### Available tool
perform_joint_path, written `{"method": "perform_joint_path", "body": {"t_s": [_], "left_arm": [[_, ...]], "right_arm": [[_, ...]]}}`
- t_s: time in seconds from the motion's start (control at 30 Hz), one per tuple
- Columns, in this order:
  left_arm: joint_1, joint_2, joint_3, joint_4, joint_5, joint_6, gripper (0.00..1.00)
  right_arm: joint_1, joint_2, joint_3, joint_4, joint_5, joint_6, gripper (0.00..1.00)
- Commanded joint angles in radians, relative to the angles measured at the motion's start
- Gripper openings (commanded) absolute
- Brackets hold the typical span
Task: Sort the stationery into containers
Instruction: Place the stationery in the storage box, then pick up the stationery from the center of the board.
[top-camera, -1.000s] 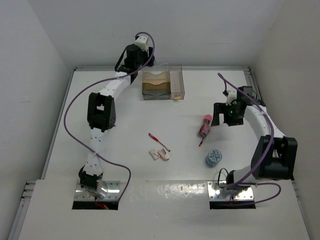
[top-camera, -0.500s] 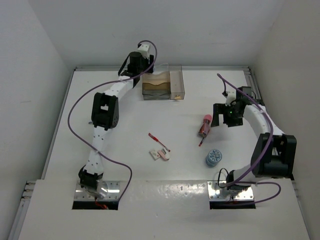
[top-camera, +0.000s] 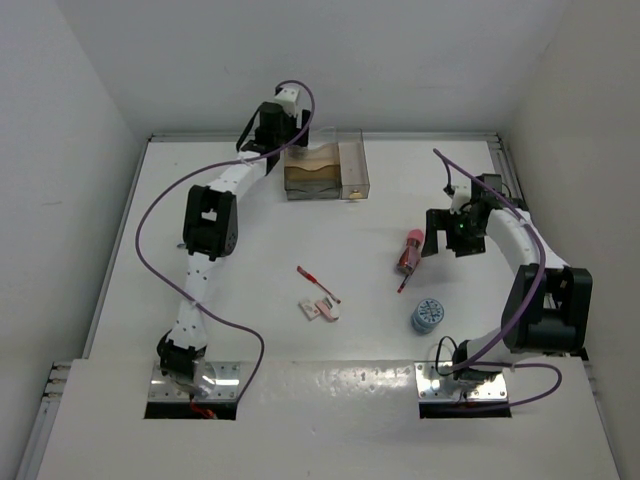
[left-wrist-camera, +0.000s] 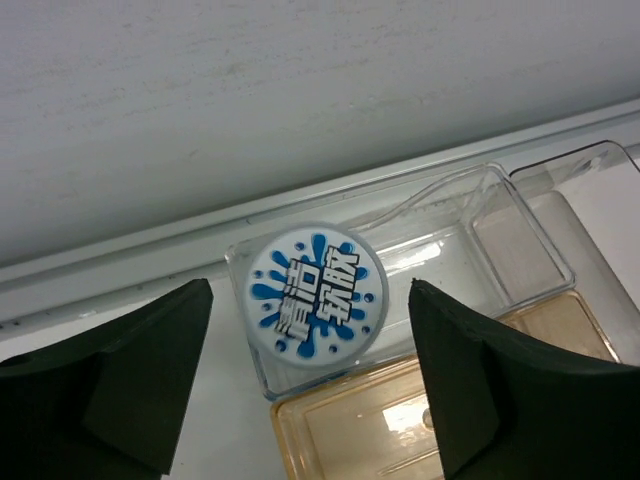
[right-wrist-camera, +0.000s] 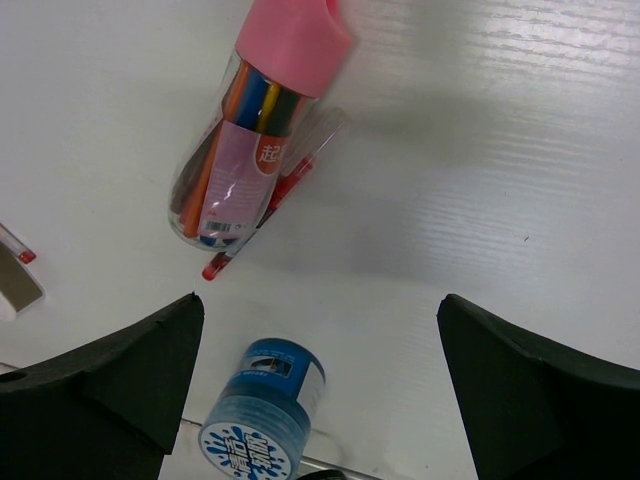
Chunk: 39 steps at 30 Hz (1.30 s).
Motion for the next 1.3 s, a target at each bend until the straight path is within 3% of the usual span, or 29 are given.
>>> {"method": "perform_joint_path", "body": {"t_s": [0.0,0.07,0.3,0.4,0.63,0.8,0.93,1.27], "left_arm": [[-0.001,-0.040,0.085,0.066,-0.016,-0.002,0.92],[-0.002,-0.059,0.097,0.066,-0.027,-0.005,1.00],[0.019,-0.247,0.073,0.014,-0.031,-0.040,1.00],[0.030,-0.402,-0.042,-0.067,0.002,0.026,1.00],[0.067,-0.787,-0.516,-0.221,0.093,0.078,1.00],[0.101,-0.979,-0.761,-0.277,0.182,0.015,1.00],[0.105,-1.083,-0.865,-0.264,0.216,-0.019,1.00],[0.125,-1.102,-0.920,-0.242,0.211,-0.028,1.00]], "right_arm": [[-0.003,-0.008,0.038,-0.008,-0.014,-0.016,0.99],[-0.008,-0.021,0.038,-0.008,-0.023,-0.053,0.99],[-0.068,-0.131,0.018,-0.048,-0.177,-0.169,0.98],[-0.072,-0.196,-0.013,-0.120,-0.212,-0.323,0.97],[-0.085,-0.450,-0.145,-0.339,-0.284,-0.565,0.93],[-0.092,-0.662,-0.333,-0.312,-0.309,-0.611,0.97],[-0.088,-0.807,-0.450,-0.284,-0.352,-0.637,0.98],[-0.065,-0.689,-0.469,-0.320,-0.298,-0.691,0.99]]}}
